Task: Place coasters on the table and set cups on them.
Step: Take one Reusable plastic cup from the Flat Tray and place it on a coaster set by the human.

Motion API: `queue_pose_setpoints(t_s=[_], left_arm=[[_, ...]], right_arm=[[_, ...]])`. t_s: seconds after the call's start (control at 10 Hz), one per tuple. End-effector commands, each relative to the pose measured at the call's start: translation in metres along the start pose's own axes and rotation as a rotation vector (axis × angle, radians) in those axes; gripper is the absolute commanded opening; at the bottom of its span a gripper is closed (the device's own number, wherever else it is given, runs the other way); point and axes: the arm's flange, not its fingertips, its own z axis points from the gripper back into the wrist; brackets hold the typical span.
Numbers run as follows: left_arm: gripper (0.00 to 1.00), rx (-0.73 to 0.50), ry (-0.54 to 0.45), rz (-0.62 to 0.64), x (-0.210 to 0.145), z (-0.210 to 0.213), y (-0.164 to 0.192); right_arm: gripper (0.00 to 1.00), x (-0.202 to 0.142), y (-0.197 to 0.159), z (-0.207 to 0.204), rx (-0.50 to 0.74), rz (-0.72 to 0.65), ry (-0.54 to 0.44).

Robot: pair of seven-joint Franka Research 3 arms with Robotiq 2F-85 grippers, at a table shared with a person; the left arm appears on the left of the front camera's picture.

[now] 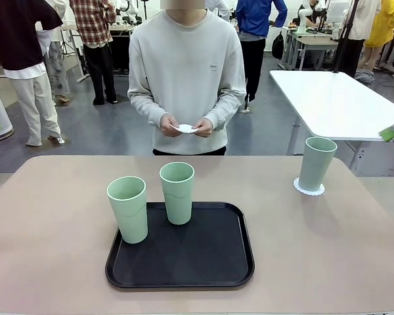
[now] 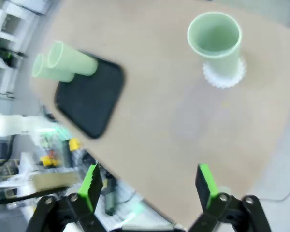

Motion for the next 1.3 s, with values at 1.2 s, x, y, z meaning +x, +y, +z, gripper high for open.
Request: queue_pose_setpoints(t_s=[1.2], left_arm=[[1.0,-0.022,0.0,-0.016,0.001,-0.001,-0.002]], right_arm=[[1.0,-0.039,-0.171,-0.002,0.555,-0.466,-0.19]])
